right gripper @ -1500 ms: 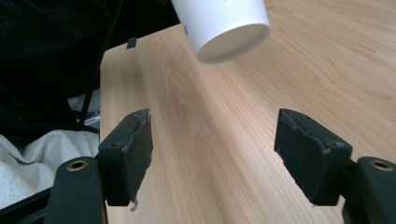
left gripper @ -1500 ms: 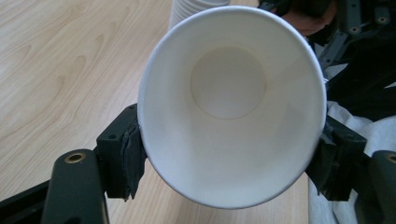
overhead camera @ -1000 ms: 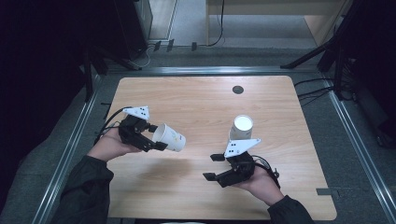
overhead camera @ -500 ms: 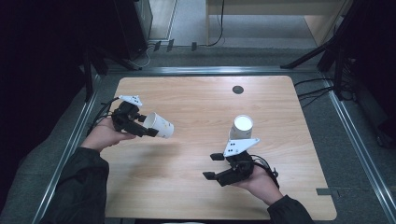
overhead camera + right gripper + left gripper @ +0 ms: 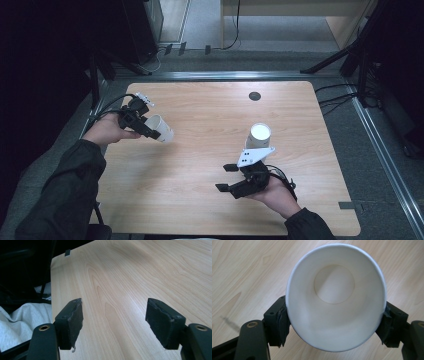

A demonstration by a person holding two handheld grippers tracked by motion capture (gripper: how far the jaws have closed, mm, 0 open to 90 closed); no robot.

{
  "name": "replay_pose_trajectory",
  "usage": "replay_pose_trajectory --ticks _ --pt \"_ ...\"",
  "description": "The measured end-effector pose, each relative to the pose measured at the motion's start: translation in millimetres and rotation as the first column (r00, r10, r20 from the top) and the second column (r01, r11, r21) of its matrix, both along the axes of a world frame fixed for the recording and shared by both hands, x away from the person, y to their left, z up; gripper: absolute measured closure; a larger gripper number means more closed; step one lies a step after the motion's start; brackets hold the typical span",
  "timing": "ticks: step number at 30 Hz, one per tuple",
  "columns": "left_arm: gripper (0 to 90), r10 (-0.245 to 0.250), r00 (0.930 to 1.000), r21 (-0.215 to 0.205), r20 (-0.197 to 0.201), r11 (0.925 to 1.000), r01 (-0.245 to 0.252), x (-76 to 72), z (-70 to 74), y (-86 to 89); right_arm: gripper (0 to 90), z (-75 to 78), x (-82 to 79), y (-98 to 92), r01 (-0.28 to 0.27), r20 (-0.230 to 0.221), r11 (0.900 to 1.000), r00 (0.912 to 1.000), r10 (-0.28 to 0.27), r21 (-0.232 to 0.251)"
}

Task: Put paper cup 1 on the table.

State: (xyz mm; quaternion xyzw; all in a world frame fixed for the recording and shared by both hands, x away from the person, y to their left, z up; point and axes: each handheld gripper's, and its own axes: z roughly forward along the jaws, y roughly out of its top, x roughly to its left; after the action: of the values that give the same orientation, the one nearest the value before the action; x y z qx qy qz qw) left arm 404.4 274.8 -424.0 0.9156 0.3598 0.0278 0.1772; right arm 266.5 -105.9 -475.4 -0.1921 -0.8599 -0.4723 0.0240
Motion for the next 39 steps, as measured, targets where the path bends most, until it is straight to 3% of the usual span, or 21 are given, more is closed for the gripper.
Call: replay_pose_trajectory --ticks 4,12,27,39 --pt "25.0 -0.001 0.9999 0.086 -0.016 0.9963 0.002 5.4 -5.6 -1.9 30.5 -0.6 0.8 1.5 -0.002 -0.005 1.000 1.0000 0.002 0.000" --pt "24.7 0.015 0.9991 0.182 -0.040 0.9833 -0.008 16.7 -23.3 -6.5 30.5 -1.0 0.3 1.6 -0.004 -0.004 1.000 1.0000 0.004 -0.003" --pt "23.8 0.011 0.9992 0.249 -0.039 0.9685 -0.001 23.4 -35.0 -16.3 30.7 -1.0 1.0 -0.7 0.005 -0.006 1.000 1.0000 -0.006 -0.003" --pt "17.7 0.015 0.9986 0.239 -0.050 0.9710 -0.002 24.0 -38.6 -18.7 30.9 1.1 1.2 -2.0 0.008 0.000 1.000 1.0000 -0.008 0.007"
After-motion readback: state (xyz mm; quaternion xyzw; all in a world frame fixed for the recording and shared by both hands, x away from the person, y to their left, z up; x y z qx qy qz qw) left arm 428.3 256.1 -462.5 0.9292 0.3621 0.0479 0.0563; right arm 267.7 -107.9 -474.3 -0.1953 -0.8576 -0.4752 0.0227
